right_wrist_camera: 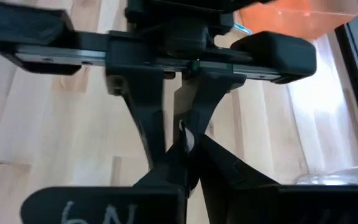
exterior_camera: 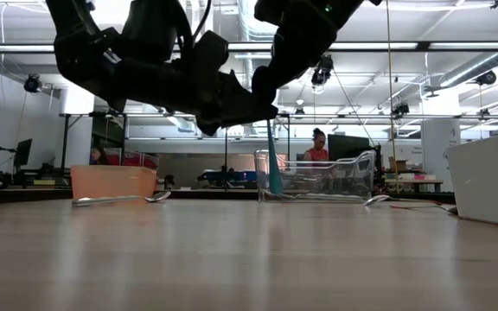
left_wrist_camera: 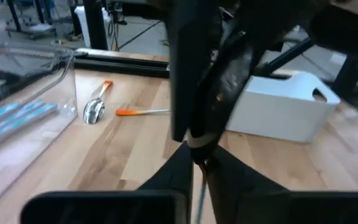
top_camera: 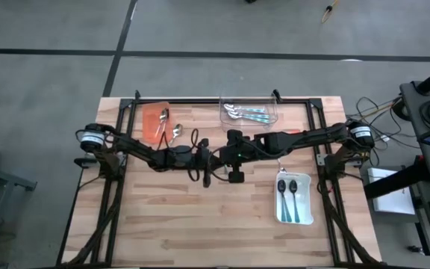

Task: Sort silverware by color (type)
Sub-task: Put the blue spoon into the white bin

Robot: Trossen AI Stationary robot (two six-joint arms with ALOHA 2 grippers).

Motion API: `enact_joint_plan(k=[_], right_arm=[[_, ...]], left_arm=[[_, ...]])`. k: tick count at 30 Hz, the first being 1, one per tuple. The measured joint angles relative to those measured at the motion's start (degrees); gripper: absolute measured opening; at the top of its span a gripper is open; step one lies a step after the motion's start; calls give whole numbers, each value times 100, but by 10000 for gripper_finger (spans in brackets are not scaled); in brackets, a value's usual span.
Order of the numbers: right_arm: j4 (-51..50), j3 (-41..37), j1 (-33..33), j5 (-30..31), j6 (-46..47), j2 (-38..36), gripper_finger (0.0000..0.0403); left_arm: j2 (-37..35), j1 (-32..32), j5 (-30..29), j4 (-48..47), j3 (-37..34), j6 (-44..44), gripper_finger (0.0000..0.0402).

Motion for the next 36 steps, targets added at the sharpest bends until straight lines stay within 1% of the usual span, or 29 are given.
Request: enact_joint_plan(k=[5, 7, 9, 13, 17, 22, 27, 31, 34, 36], right_arm=[[24, 0, -1, 8, 36, -2, 15], [35, 0, 0, 6, 182, -2, 24], [37, 0, -2, -10, 361, -2, 43], [43, 0, -10, -30, 522, -2, 100], [102, -2, -13, 157, 549, -82, 149], [85, 79, -15, 305, 582, -275, 183], [47, 148, -17, 367, 639, -591, 187], [-16, 34, 88, 668, 660, -986, 178], [10, -187, 219, 919, 700, -1282, 171], [149, -388, 290, 936, 736, -1433, 167]], left_arm=[[-25, -2, -1, 5, -13, -173, 7], [-32, -6, -32, 7, -15, -197, 5], [-40, -8, -112, 12, -15, -188, 2], [-45, -8, -182, 28, -15, -158, 1], [-52, -14, -283, 97, -15, -229, 1], [-63, -14, -444, 354, -19, -336, 1], [-245, -17, -980, 440, -80, -502, 1], [-524, -19, -1433, 407, -250, -666, 1], [-821, -16, -1607, 453, -343, -716, 1], [-1032, -17, -1609, 444, -395, -726, 1]])
